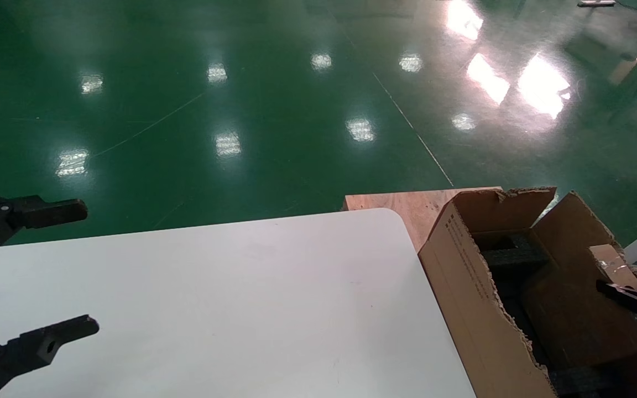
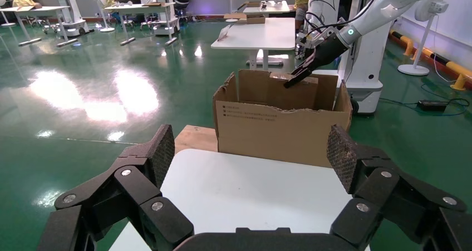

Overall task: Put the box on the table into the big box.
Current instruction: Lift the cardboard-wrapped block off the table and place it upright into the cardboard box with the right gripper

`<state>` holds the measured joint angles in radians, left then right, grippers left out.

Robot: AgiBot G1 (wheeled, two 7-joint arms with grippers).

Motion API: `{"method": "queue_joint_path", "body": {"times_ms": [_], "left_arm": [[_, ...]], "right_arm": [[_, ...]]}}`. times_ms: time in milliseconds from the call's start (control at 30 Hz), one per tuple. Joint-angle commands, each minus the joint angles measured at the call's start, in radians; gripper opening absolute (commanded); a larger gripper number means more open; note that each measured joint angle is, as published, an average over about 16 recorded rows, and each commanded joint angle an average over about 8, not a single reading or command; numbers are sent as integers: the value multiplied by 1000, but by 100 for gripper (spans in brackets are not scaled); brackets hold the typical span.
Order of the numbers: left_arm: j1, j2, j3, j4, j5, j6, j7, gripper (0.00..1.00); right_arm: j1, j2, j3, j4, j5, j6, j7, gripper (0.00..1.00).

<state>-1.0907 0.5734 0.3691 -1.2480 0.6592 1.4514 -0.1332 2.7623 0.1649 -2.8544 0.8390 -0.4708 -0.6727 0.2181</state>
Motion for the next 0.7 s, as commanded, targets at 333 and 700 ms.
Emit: {"method": "queue_joint_path", "body": {"times_ms": [333, 700], "left_arm": [[0, 0, 0, 0, 0, 0, 0, 100], [0, 0, 0, 0, 0, 0, 0, 100]], "right_arm": [[15, 15, 0, -4, -41, -4, 23, 0], [29, 18, -2, -5, -86, -15, 54, 53]]}}
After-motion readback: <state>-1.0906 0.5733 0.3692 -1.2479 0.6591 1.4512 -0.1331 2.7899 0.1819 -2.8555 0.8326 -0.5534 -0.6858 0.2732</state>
